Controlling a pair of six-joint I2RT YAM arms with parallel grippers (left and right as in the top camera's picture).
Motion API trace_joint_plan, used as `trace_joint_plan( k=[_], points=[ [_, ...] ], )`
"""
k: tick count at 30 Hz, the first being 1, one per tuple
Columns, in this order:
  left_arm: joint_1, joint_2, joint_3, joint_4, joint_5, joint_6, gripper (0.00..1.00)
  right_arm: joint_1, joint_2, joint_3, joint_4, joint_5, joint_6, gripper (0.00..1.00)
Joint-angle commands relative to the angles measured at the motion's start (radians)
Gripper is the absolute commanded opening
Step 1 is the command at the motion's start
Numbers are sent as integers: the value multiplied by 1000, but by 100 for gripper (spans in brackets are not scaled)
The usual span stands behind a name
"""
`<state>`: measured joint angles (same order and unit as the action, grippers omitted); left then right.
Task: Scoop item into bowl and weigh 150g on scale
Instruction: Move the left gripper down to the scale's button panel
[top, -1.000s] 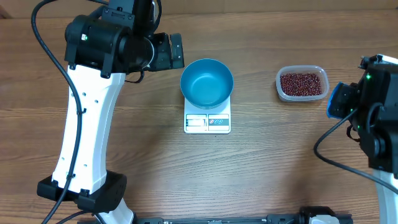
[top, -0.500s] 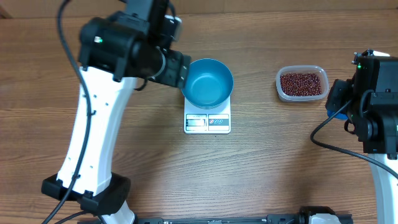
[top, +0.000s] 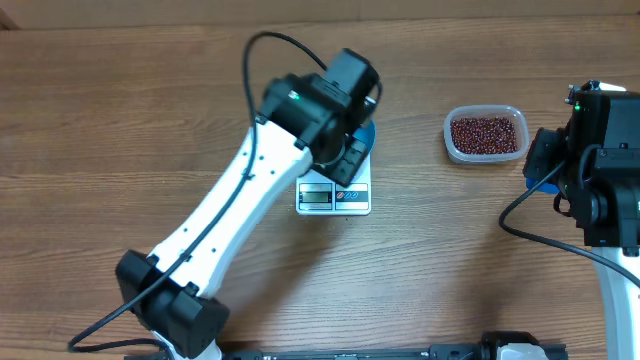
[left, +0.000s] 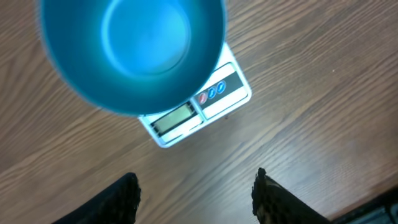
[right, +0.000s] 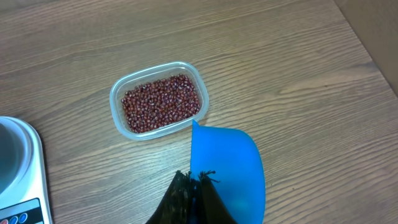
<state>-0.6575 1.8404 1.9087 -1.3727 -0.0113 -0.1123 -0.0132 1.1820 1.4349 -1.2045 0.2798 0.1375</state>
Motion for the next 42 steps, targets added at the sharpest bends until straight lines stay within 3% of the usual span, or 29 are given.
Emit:
trace_joint_plan(
  k=[1,8,13,16,21,22,23,25,26,36,42],
  points=[
    [-63,-72,-108,82,-47,-82,62,-3,-9,28,5,7,-1,4],
    [-228,-403,-489,334,-298,-257,67,-3,-9,28,5,-11,-1,4],
    [-239,-590,-766,526,-314,-407,75,-3,-9,28,5,-11,-1,4],
    [-239,-619,-882,610,-313,-429,100,-3,-9,28,5,-12,-1,4],
    [-239,-546,-977,746,-312,-427,100,-3,-9,28,5,-12,-1,4],
    [-239,-512,-982,781,-309,-427,89,-3,-9,28,6,-12,-1,4],
    [-239,-493,-982,797,-310,-427,71,-3,-9,28,6,-12,-1,4],
    [-239,-445,-982,837,-311,-427,8,-3,-9,28,6,-12,-1,4],
    [-239,-420,-982,867,-312,-427,4,-3,-9,28,5,-12,-1,4],
    [-238,-266,-982,989,-386,-418,4,-3,-9,26,5,-23,-1,4],
    [-238,-230,-982,1059,-379,-214,4,-3,-9,26,6,-23,-1,4]
  ],
)
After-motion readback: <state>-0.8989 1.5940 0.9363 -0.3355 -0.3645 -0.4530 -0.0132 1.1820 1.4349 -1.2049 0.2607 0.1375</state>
